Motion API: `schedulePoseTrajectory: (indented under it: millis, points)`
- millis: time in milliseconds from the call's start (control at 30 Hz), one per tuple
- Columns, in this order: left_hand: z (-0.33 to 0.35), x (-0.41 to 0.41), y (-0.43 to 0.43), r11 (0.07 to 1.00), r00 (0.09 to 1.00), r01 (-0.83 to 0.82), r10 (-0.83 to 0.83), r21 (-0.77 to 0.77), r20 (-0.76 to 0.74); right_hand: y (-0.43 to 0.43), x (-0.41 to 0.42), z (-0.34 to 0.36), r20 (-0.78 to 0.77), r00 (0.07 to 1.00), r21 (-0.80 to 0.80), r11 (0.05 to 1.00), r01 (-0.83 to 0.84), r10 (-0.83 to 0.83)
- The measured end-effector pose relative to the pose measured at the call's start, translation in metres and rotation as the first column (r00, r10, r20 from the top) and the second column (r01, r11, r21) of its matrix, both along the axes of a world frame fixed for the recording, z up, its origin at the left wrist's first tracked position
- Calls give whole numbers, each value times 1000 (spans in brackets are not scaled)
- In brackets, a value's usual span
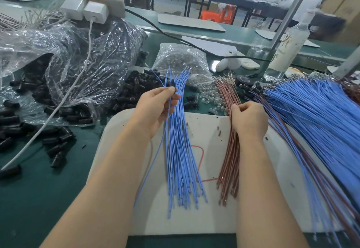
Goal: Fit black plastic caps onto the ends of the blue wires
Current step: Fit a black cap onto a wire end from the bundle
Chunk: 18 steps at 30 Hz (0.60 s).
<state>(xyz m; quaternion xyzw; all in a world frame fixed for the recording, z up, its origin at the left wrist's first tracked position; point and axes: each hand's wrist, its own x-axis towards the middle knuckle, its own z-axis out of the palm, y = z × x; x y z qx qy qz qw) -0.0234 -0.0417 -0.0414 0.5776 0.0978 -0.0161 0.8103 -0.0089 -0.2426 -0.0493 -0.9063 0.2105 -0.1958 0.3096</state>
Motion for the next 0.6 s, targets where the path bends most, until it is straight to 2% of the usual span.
schedulePoseTrajectory:
  millis: [67,100,133,167,200,233,267,300,367,400,467,500,533,600]
  points:
    - [0,-1,-2,1000,1000,22,-22,13,7,0,0,3,65,998,66,998,-19,15]
    - [0,-1,-3,999,999,36,-36,13,10,1,0,6,104,994,181,982,-50,32]
    - [1,-2,-4,998,998,56,-56,9,17,3,-1,10,145,987,385,915,-120,68]
    - [2,-3,-4,996,996,86,-87,5,31,6,-3,16,199,971,626,745,-229,131]
    - [2,-4,-6,992,991,129,-129,4,46,11,-6,22,270,940,806,485,-340,210]
    - [3,-6,-7,984,982,180,-179,3,59,15,-8,25,340,895,878,245,-412,288]
    - [3,-7,-9,974,972,227,-226,-6,68,20,-11,28,381,846,890,102,-445,372]
    - [3,-8,-11,965,963,260,-258,-20,73,25,-13,30,406,802,887,24,-462,437]
    - [3,-9,-14,961,960,275,-272,-36,73,32,-13,30,415,784,881,9,-472,461]
    - [4,-9,-14,963,962,267,-264,-33,68,35,-12,29,412,813,874,75,-481,412]
    - [3,-8,-14,963,963,265,-262,-45,63,37,-11,28,417,870,792,365,-490,264]
    - [3,-8,-13,956,957,287,-283,-61,66,36,-10,27,444,876,736,480,-477,189]
    - [3,-9,-12,942,945,326,-321,-78,72,36,-8,26,487,864,712,516,-477,128]
    - [3,-11,-10,900,905,423,-416,-101,83,32,-8,27,555,832,752,418,-510,16]
